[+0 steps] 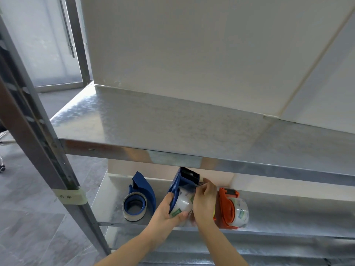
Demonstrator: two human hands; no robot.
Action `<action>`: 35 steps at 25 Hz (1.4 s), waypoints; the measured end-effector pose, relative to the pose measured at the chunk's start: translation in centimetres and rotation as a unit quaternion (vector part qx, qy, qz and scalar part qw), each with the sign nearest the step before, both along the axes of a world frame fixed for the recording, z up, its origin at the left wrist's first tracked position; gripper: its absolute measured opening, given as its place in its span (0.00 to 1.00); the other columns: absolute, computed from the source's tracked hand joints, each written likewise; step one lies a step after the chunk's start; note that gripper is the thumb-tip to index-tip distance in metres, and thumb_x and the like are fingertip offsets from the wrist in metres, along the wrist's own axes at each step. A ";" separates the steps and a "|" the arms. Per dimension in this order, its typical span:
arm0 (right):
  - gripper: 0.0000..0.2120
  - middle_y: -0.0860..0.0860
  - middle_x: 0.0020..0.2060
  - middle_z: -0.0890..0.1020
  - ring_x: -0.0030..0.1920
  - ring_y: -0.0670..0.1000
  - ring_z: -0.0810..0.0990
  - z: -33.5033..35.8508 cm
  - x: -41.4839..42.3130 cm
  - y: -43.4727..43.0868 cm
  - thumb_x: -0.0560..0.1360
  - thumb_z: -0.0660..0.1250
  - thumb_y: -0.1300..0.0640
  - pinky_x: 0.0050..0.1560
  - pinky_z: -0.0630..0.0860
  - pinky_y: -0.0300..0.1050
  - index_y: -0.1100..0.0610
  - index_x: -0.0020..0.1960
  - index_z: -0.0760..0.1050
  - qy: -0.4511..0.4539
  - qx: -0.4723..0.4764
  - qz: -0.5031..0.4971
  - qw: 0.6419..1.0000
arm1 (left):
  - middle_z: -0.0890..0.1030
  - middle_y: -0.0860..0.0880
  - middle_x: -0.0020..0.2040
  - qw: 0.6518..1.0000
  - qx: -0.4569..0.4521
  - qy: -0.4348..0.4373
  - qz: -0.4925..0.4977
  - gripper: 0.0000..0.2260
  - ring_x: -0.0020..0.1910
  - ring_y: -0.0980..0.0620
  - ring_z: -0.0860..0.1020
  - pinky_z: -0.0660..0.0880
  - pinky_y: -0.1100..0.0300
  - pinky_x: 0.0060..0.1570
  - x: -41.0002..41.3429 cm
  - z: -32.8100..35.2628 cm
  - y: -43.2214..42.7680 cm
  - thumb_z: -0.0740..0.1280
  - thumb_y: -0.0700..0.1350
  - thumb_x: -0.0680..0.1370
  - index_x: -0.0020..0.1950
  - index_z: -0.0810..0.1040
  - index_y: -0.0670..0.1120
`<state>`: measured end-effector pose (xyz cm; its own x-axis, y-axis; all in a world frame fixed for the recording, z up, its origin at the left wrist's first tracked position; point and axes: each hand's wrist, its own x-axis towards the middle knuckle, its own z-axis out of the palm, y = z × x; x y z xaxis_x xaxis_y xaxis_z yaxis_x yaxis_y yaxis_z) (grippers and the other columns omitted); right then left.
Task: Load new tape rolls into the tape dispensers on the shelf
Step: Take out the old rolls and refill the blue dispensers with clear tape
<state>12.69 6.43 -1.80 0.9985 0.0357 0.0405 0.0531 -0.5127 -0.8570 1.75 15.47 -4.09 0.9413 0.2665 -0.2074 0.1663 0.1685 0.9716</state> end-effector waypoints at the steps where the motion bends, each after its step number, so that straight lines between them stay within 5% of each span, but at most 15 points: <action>1: 0.04 0.55 0.50 0.77 0.45 0.51 0.77 0.2 0.3 -0.4 0.77 0.61 0.64 0.43 0.70 0.38 0.57 0.50 0.72 -0.006 -0.012 0.009 1.000 | 0.70 0.53 0.72 1.000 0.011 -0.003 -0.003 0.41 0.72 0.54 0.68 0.64 0.48 0.74 0.2 0.0 -0.1 0.75 0.58 0.68 0.76 0.59 0.51; 7: 0.01 0.50 0.48 0.74 0.37 0.41 0.72 1.0 1.5 -2.1 0.77 0.62 0.62 0.36 0.64 0.29 0.59 0.47 0.73 -0.037 -0.079 0.039 0.995 | 0.65 0.60 0.73 0.997 0.072 -0.015 -0.022 0.43 0.73 0.59 0.62 0.60 0.54 0.75 0.7 1.0 -1.5 0.74 0.59 0.68 0.77 0.57 0.52; 11: 0.04 0.49 0.46 0.76 0.39 0.47 0.76 0.6 2.1 -2.8 0.77 0.64 0.57 0.37 0.71 0.37 0.55 0.44 0.72 -0.059 -0.061 0.031 0.996 | 0.66 0.71 0.60 0.990 0.128 -0.004 -0.056 0.28 0.66 0.63 0.65 0.62 0.65 0.65 1.0 2.0 -1.8 0.72 0.51 0.74 0.66 0.59 0.60; 14: 0.06 0.44 0.48 0.74 0.43 0.46 0.77 0.8 2.6 -3.4 0.78 0.62 0.52 0.40 0.76 0.42 0.54 0.50 0.72 -0.081 -0.076 0.047 0.993 | 0.80 0.58 0.55 0.989 0.127 -0.024 -0.073 0.18 0.58 0.54 0.77 0.73 0.56 0.61 1.0 2.9 -1.7 0.73 0.52 0.73 0.59 0.71 0.58; 17: 0.08 0.48 0.42 0.78 0.41 0.49 0.79 2.1 3.7 -3.7 0.80 0.59 0.51 0.43 0.79 0.48 0.56 0.52 0.70 0.014 -0.040 0.063 0.997 | 0.82 0.53 0.55 0.988 0.116 -0.029 -0.102 0.19 0.56 0.52 0.80 0.75 0.47 0.62 0.6 3.1 -1.9 0.72 0.54 0.73 0.61 0.72 0.54; 21: 0.11 0.54 0.39 0.79 0.38 0.55 0.79 4.0 3.9 -3.2 0.81 0.56 0.50 0.39 0.75 0.50 0.57 0.48 0.69 -0.033 -0.132 0.085 0.987 | 0.82 0.58 0.56 0.992 0.041 0.003 -0.120 0.20 0.55 0.66 0.80 0.76 0.65 0.58 0.6 3.3 -2.8 0.71 0.48 0.75 0.65 0.69 0.56; 24: 0.14 0.53 0.35 0.77 0.37 0.54 0.78 5.1 3.8 -2.3 0.82 0.53 0.48 0.37 0.72 0.47 0.56 0.44 0.67 -0.061 -0.179 0.105 0.976 | 0.83 0.52 0.58 0.993 0.001 0.036 -0.113 0.21 0.56 0.55 0.81 0.78 0.57 0.58 1.3 3.3 -2.8 0.74 0.53 0.72 0.63 0.72 0.54; 29: 0.12 0.56 0.55 0.79 0.54 0.57 0.79 6.5 5.0 -1.4 0.81 0.55 0.61 0.51 0.74 0.48 0.59 0.59 0.75 -0.140 -0.498 0.200 0.832 | 0.84 0.44 0.49 0.987 -0.006 0.026 -0.159 0.15 0.53 0.46 0.83 0.77 0.56 0.58 0.5 2.7 -2.4 0.71 0.41 0.75 0.60 0.74 0.46; 31: 0.12 0.54 0.56 0.80 0.54 0.56 0.79 6.1 5.1 -1.0 0.80 0.59 0.61 0.51 0.76 0.47 0.57 0.59 0.77 -0.120 -0.502 0.212 0.830 | 0.84 0.41 0.45 0.991 0.001 0.023 -0.133 0.11 0.49 0.48 0.83 0.76 0.59 0.54 0.3 2.7 -2.2 0.70 0.44 0.76 0.54 0.76 0.40; 32: 0.11 0.53 0.54 0.81 0.51 0.54 0.80 6.1 5.3 -1.0 0.79 0.60 0.60 0.50 0.77 0.46 0.57 0.57 0.79 -0.086 -0.452 0.207 0.863 | 0.84 0.38 0.46 0.992 0.003 0.022 -0.128 0.12 0.49 0.47 0.83 0.77 0.58 0.54 0.3 2.5 -2.0 0.70 0.46 0.76 0.54 0.77 0.38; 34: 0.12 0.52 0.43 0.83 0.40 0.50 0.78 6.9 5.9 -1.0 0.77 0.61 0.60 0.45 0.76 0.45 0.56 0.44 0.83 0.061 -0.216 0.179 0.958 | 0.84 0.37 0.49 0.991 -0.001 0.014 -0.135 0.16 0.51 0.44 0.82 0.78 0.55 0.57 0.0 2.4 -1.8 0.71 0.46 0.75 0.57 0.76 0.37; 35: 0.15 0.51 0.37 0.83 0.36 0.49 0.77 7.3 6.2 -1.0 0.76 0.61 0.61 0.43 0.74 0.44 0.54 0.35 0.82 0.136 -0.095 0.173 0.971 | 0.83 0.38 0.49 0.991 -0.008 0.009 -0.136 0.16 0.51 0.44 0.82 0.78 0.55 0.56 -0.2 2.5 -1.6 0.71 0.45 0.76 0.58 0.75 0.36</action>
<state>18.90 5.43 5.51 0.8983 0.3520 -0.2631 0.0353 -0.6546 -0.7552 1.57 13.89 -1.59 0.9740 -0.0008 -0.2267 0.2248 0.1313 0.9655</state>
